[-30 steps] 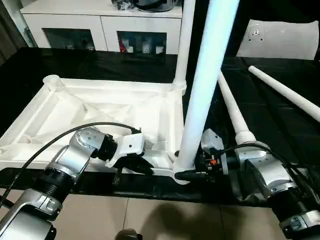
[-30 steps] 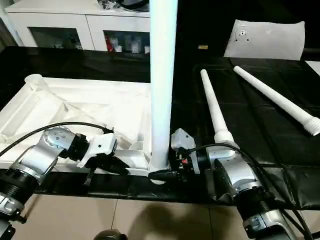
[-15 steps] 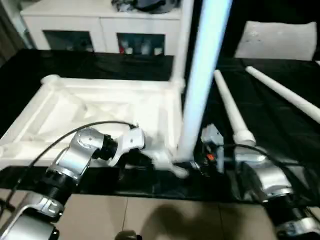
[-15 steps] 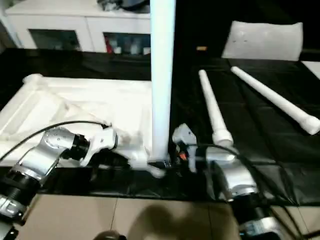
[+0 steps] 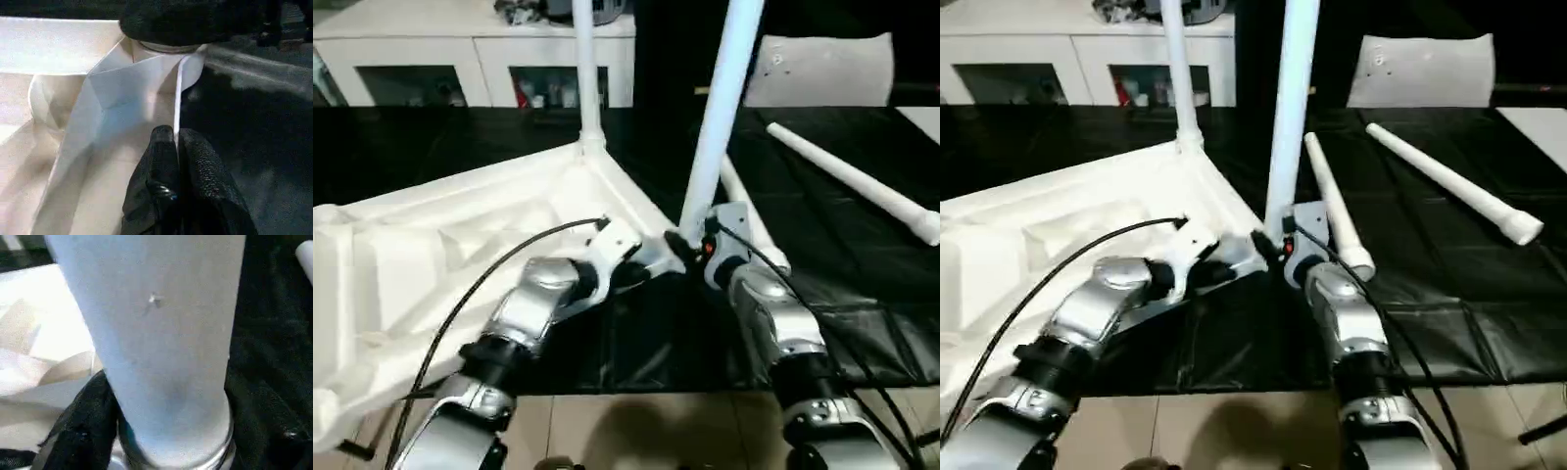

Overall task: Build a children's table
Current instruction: Rotate leg to tighten

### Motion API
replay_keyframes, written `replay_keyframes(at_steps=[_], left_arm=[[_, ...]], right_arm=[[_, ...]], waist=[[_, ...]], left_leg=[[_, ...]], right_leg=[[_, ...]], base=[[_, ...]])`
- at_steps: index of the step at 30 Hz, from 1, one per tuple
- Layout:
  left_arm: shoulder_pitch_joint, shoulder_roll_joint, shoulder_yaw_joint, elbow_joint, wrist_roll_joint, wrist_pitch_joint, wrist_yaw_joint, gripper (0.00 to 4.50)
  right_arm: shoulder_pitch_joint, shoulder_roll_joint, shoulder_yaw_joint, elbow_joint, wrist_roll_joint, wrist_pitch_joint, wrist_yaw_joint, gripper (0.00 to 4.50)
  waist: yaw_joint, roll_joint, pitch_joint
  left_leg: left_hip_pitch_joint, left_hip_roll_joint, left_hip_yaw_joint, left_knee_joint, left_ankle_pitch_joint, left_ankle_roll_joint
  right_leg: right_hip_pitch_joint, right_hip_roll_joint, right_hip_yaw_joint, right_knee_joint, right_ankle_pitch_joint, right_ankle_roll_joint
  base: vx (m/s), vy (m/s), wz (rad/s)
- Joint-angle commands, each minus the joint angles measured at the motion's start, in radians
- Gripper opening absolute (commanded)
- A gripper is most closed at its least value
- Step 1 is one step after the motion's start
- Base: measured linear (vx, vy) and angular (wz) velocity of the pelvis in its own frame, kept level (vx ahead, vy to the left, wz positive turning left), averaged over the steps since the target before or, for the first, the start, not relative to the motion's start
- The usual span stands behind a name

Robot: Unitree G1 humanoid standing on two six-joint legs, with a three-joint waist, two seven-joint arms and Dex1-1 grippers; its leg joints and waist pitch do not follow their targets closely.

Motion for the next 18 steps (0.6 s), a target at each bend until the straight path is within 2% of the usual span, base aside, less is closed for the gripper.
replay_keyframes(at_steps=[1, 3, 4, 5, 9, 11, 13, 14, 16, 18], left_arm=[[-0.064, -0.017, 0.009, -0.032, 0.011, -0.056, 0.085, 0.0], [-0.062, -0.009, 0.002, -0.027, 0.01, -0.08, 0.072, 0.0], [-0.058, 0.0, -0.007, -0.024, 0.006, -0.114, 0.049, 0.0], [-0.054, 0.005, -0.013, -0.025, 0.003, -0.135, 0.031, 0.0], [-0.043, 0.01, -0.019, -0.024, 0.004, -0.204, 0.001, 0.0], [-0.045, 0.007, -0.012, -0.007, 0.01, -0.225, 0.024, 0.0], [-0.047, 0.0, 0.003, 0.011, -0.005, -0.237, 0.034, 0.0], [-0.043, -0.002, 0.014, 0.01, -0.027, -0.231, 0.015, 0.44], [-0.04, 0.001, 0.017, 0.006, -0.035, -0.224, 0.008, 0.55], [-0.025, 0.01, 0.019, -0.015, -0.051, -0.225, -0.02, 0.73]], right_arm=[[0.028, 0.078, 0.067, 0.026, 0.021, 0.016, 0.039, 3.59], [0.03, 0.075, 0.059, 0.023, 0.015, 0.005, 0.02, 3.7], [0.033, 0.073, 0.05, 0.019, 0.01, -0.008, 0.002, 3.77], [0.035, 0.071, 0.045, 0.016, 0.012, -0.018, -0.001, 3.89], [0.044, 0.06, 0.019, -0.012, 0.014, -0.058, -0.028, 4.22], [0.059, 0.049, 0.005, -0.049, 0.017, -0.064, -0.035, 4.43], [0.08, 0.036, 0.0, -0.087, 0.009, -0.069, -0.043, 4.43], [0.1, 0.022, 0.0, -0.116, -0.001, -0.065, -0.05, 4.5], [0.113, 0.013, 0.001, -0.133, -0.005, -0.057, -0.053, 4.5], [0.136, 0.005, -0.007, -0.168, 0.0, -0.036, -0.062, 4.5]], waist=[[0.005, -0.003, -0.079], [0.002, -0.005, -0.077], [0.001, 0.001, -0.077], [0.0, 0.001, -0.074], [0.001, 0.002, -0.069], [0.002, 0.001, -0.069], [0.004, -0.001, -0.07], [0.005, -0.001, -0.072], [0.009, -0.002, -0.071], [0.016, -0.001, -0.07]], left_leg=[[-0.001, 0.059, -0.025, -0.061, -0.025, 0.079], [-0.005, 0.058, -0.025, -0.06, -0.021, 0.101], [-0.004, 0.058, -0.025, -0.059, -0.029, 0.103], [0.001, 0.06, -0.023, -0.062, -0.068, 0.095], [0.007, 0.065, -0.022, -0.069, -0.132, 0.055], [0.006, 0.066, -0.023, -0.07, -0.128, 0.048], [0.006, 0.065, -0.022, -0.068, -0.114, 0.052], [0.007, 0.065, -0.021, -0.067, -0.107, 0.054], [0.005, 0.064, -0.021, -0.066, -0.092, 0.059], [0.008, 0.068, -0.021, -0.069, -0.106, 0.054]], right_leg=[[0.065, -0.082, 0.067, -0.034, -0.039, -0.195], [0.066, -0.084, 0.064, -0.036, -0.027, -0.203], [0.064, -0.084, 0.064, -0.038, -0.039, -0.204], [0.061, -0.082, 0.064, -0.047, -0.092, -0.198], [0.057, -0.082, 0.066, -0.055, -0.173, -0.181], [0.059, -0.081, 0.067, -0.054, -0.168, -0.174], [0.059, -0.081, 0.068, -0.052, -0.148, -0.171], [0.058, -0.081, 0.069, -0.049, -0.138, -0.175], [0.059, -0.082, 0.069, -0.047, -0.127, -0.18], [0.057, -0.082, 0.069, -0.049, -0.14, -0.185]], base=[[0.0, 0.0, 0.0], [0.0, 0.0, 0.0], [0.0, 0.0, 0.0], [0.0, 0.0, 0.0], [0.0, 0.0, 0.0], [0.0, 0.0, 0.0], [0.0, 0.0, 0.0], [0.0, 0.0, 0.0], [0.0, 0.0, 0.0], [0.0, 0.0, 0.0]])
